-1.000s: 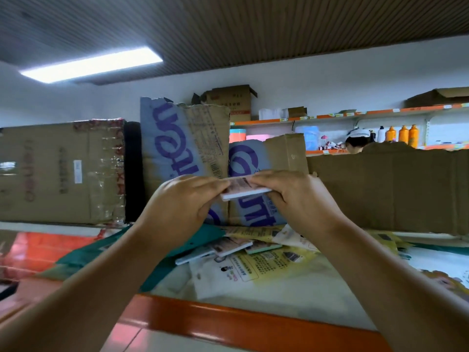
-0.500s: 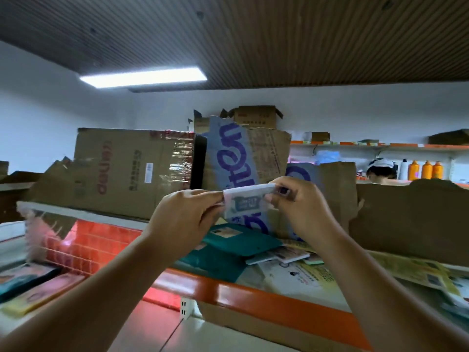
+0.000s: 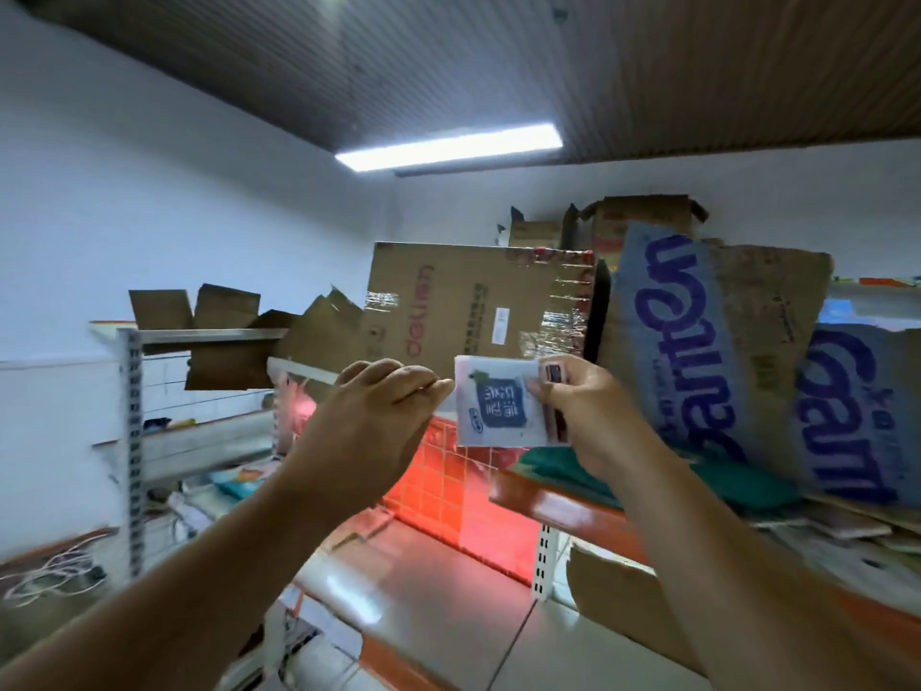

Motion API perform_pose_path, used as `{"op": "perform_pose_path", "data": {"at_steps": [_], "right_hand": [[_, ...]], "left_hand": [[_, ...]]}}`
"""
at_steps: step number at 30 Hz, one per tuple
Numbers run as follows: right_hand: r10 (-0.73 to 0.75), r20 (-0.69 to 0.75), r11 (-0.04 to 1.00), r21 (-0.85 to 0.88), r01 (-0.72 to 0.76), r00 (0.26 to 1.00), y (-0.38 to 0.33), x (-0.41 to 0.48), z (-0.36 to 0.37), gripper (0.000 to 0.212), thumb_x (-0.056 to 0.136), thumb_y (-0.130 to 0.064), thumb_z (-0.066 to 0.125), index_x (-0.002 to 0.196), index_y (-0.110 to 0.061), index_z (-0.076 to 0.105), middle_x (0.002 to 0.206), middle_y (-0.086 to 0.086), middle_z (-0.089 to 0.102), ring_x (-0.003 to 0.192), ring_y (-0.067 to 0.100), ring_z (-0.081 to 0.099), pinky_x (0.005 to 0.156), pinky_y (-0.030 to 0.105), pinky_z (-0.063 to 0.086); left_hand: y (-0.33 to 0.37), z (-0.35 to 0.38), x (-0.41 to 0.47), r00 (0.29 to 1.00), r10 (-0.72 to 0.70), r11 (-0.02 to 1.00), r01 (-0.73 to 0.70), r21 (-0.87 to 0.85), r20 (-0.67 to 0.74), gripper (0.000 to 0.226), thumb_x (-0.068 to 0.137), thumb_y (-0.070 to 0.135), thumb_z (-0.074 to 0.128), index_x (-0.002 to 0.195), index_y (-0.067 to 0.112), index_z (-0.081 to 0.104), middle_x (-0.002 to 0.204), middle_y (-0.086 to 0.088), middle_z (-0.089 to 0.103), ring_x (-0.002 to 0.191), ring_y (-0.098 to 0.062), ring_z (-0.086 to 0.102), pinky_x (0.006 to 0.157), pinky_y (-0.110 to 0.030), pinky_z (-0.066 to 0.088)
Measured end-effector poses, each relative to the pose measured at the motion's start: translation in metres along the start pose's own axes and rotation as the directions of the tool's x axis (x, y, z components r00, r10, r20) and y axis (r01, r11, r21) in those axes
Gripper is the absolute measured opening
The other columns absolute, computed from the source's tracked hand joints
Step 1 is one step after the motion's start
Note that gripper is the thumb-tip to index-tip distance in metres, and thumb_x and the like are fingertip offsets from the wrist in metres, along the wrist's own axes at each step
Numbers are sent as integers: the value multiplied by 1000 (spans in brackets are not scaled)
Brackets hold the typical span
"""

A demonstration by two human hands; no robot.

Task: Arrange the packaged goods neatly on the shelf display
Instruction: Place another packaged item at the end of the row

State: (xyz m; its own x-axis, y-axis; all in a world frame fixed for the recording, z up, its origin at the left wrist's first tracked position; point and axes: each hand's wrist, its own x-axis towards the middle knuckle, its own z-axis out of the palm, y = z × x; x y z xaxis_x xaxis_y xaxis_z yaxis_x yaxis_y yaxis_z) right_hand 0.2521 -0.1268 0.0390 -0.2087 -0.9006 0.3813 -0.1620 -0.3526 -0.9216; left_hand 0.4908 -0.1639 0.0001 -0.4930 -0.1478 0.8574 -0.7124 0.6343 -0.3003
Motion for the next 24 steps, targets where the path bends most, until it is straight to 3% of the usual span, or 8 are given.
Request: {"op": "perform_pose_path", "data": {"at_steps": [4,6,9,12,14,16,20,24], "right_hand": [[95,97,995,3,-96,991,9,10,59,18,94,-1,60,105,-13,66,102,19,72,83,27,73,75,51,59],[76,134,992,-109,-62,988,14,12,80,31,93,-10,65,122,-21,64,117,9,70,100,23,71,75,36,59],[-122,248,813,-530,240,961,24,13,109,58,93,-40,68,146,-30,48,141,-13,52,130,11,51,84,20,40],[-320,482,581,-580,570,816,44,7,136,68,86,-58,68,146,-33,48,146,-22,48,132,1,46,100,19,37],[-335,607,558,-489,671,721,66,8,153,62,87,-47,74,143,-33,53,145,-19,52,129,-3,49,108,21,41],[-365,631,503,-485,715,685,91,17,167,52,92,-33,69,140,-39,52,140,-20,56,125,-1,55,100,28,49],[-407,587,460,-530,712,700,137,50,188,47,96,-25,49,137,-49,50,126,-19,66,106,6,65,84,31,55],[-423,568,462,-535,707,706,184,98,189,47,95,-16,55,133,-42,59,133,-20,62,118,2,57,98,18,45]], "left_hand": [[-39,-21,-33,991,-31,999,28,20,132,43,85,4,70,126,15,70,123,0,71,107,-23,68,91,-40,57],[-54,-28,-47,977,-76,997,74,16,198,50,82,1,74,129,18,69,126,2,71,110,-20,68,93,-40,58],[-73,-30,-67,964,-136,991,133,30,230,52,77,-5,76,124,16,72,119,-1,74,105,-21,71,91,-40,59],[-89,-20,-86,946,-191,981,179,69,262,51,76,-4,77,123,16,73,116,-2,75,104,-21,72,90,-39,59],[-99,-9,-96,936,-205,978,187,91,286,42,83,6,72,124,16,72,117,-3,74,106,-21,71,91,-40,58],[-104,3,-103,927,-212,977,189,101,310,37,92,20,56,124,15,72,116,-3,75,104,-21,72,89,-40,59],[-113,41,-113,912,-223,975,212,68,345,38,86,4,69,120,19,74,112,0,76,93,-21,74,80,-39,62],[-138,95,-118,884,-218,968,250,-24,413,33,98,14,60,128,25,69,122,9,71,107,-10,68,91,-30,57]]}}
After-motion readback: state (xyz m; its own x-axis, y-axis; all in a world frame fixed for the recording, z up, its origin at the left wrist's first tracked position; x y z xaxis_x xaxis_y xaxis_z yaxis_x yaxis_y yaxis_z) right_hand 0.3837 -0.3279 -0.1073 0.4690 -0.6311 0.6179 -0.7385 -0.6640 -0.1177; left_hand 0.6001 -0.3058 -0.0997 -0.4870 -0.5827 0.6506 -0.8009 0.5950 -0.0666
